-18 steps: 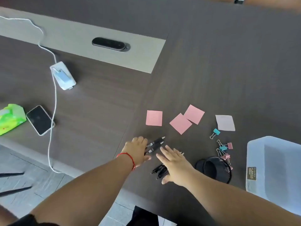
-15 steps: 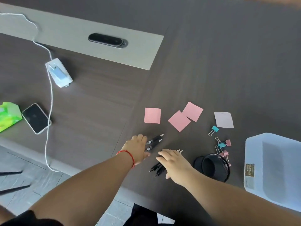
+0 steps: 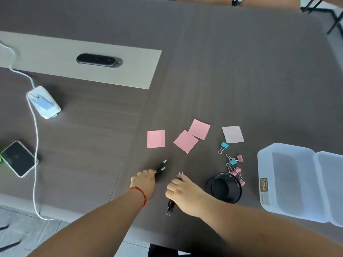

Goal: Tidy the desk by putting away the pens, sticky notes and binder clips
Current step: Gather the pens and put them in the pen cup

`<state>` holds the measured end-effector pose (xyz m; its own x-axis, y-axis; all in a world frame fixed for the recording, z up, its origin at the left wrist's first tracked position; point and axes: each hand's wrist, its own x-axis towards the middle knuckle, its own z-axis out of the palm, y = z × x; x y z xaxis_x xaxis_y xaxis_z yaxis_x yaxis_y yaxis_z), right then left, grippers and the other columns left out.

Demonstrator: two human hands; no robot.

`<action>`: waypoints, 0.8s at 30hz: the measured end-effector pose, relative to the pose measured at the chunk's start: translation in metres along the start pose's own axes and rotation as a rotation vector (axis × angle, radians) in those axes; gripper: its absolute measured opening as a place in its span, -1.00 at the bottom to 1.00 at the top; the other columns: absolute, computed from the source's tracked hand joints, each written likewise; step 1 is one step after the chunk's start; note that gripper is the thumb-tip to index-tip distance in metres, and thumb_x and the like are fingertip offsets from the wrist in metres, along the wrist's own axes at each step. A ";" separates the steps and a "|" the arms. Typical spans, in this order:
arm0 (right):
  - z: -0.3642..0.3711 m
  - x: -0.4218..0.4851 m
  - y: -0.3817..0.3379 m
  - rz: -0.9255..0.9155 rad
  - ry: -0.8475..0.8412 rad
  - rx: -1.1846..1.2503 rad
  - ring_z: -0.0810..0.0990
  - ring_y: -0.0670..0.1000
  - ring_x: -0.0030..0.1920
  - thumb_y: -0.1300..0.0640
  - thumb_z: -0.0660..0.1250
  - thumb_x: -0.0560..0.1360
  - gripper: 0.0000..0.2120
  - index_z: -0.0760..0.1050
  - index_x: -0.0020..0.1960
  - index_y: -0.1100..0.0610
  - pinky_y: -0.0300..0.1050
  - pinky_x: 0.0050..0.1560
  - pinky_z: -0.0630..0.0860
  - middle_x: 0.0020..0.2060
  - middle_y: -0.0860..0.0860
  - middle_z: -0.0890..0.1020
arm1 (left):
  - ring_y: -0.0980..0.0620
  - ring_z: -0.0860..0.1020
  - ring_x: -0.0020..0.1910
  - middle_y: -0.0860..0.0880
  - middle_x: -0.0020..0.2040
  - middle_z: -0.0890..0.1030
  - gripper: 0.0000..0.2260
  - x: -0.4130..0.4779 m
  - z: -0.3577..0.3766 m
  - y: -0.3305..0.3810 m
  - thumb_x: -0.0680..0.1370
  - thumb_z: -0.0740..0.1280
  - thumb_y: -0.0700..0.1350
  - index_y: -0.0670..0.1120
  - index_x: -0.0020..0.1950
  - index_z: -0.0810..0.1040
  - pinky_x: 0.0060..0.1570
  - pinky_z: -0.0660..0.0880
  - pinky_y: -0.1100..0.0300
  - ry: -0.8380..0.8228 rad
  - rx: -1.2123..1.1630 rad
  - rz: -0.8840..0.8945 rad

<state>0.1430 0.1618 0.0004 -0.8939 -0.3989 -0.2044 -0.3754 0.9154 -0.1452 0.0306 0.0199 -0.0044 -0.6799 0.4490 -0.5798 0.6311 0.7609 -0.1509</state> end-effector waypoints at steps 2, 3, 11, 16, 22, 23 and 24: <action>-0.029 -0.010 0.004 0.111 0.164 0.204 0.55 0.05 -0.04 0.21 0.30 0.36 -0.80 0.45 -0.04 0.03 0.00 0.07 0.51 -0.07 -0.04 0.58 | -0.14 0.52 0.15 -0.12 0.19 0.47 -0.75 0.001 -0.015 -0.004 0.56 0.13 -0.23 -0.16 0.24 0.34 0.04 0.52 -0.01 0.008 -0.054 0.022; -0.046 -0.019 0.007 0.188 0.237 0.343 0.55 0.05 0.02 0.20 0.25 0.44 -0.83 0.43 0.01 0.03 -0.01 0.05 0.51 0.02 -0.05 0.57 | -0.17 0.54 0.03 -0.15 0.12 0.45 -0.76 0.002 -0.024 -0.005 0.55 0.11 -0.26 -0.19 0.21 0.37 0.01 0.52 -0.03 0.028 -0.099 0.068; -0.099 -0.146 0.048 0.944 0.841 1.533 0.64 -0.01 0.04 0.24 0.25 0.58 -0.92 0.47 0.05 0.19 -0.07 0.08 0.60 -0.02 0.03 0.66 | 0.00 0.37 -0.40 -0.08 -0.22 0.49 -0.90 -0.070 -0.130 0.062 0.55 0.11 -0.18 -0.05 0.00 0.37 -0.45 0.27 0.17 -0.191 -0.567 0.423; -0.058 -0.168 0.041 1.118 0.708 1.571 0.67 -0.01 0.03 0.20 0.29 0.56 -0.88 0.50 0.07 0.22 -0.01 0.12 0.60 0.00 0.10 0.68 | 0.06 0.48 -0.63 -0.17 -0.26 0.61 -0.89 -0.071 -0.126 0.119 0.56 0.12 -0.21 -0.14 -0.03 0.43 -0.62 0.37 0.34 -0.577 -0.498 0.350; -0.023 -0.155 0.030 1.203 0.588 1.254 0.56 0.02 0.04 0.13 0.30 0.54 -0.87 0.49 0.09 0.05 -0.10 0.09 0.46 0.01 -0.05 0.58 | 0.10 0.43 -0.61 -0.10 -0.35 0.50 -0.77 -0.049 -0.108 0.149 0.58 0.12 -0.25 -0.17 -0.27 0.39 -0.58 0.45 0.30 -0.705 -0.776 0.112; -0.019 -0.152 0.030 1.212 0.571 1.148 0.50 -0.01 0.07 0.13 0.31 0.54 -0.83 0.49 0.12 0.10 -0.18 0.12 0.39 0.07 -0.04 0.51 | 0.10 0.43 -0.61 -0.10 -0.35 0.50 -0.76 -0.047 -0.109 0.151 0.58 0.12 -0.24 -0.17 -0.29 0.38 -0.58 0.45 0.31 -0.706 -0.799 0.082; -0.017 -0.150 0.030 1.222 0.561 1.062 0.43 -0.05 0.11 0.13 0.33 0.53 -0.76 0.48 0.17 0.15 -0.26 0.17 0.32 0.14 -0.04 0.43 | 0.09 0.42 -0.60 -0.11 -0.34 0.49 -0.75 -0.045 -0.110 0.153 0.59 0.11 -0.23 -0.16 -0.30 0.38 -0.59 0.44 0.31 -0.713 -0.813 0.056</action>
<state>0.2616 0.2501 0.0434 -0.5731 0.7304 -0.3716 0.6464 0.1243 -0.7528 0.1163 0.1674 0.0870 -0.1181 0.3164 -0.9413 0.0387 0.9486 0.3140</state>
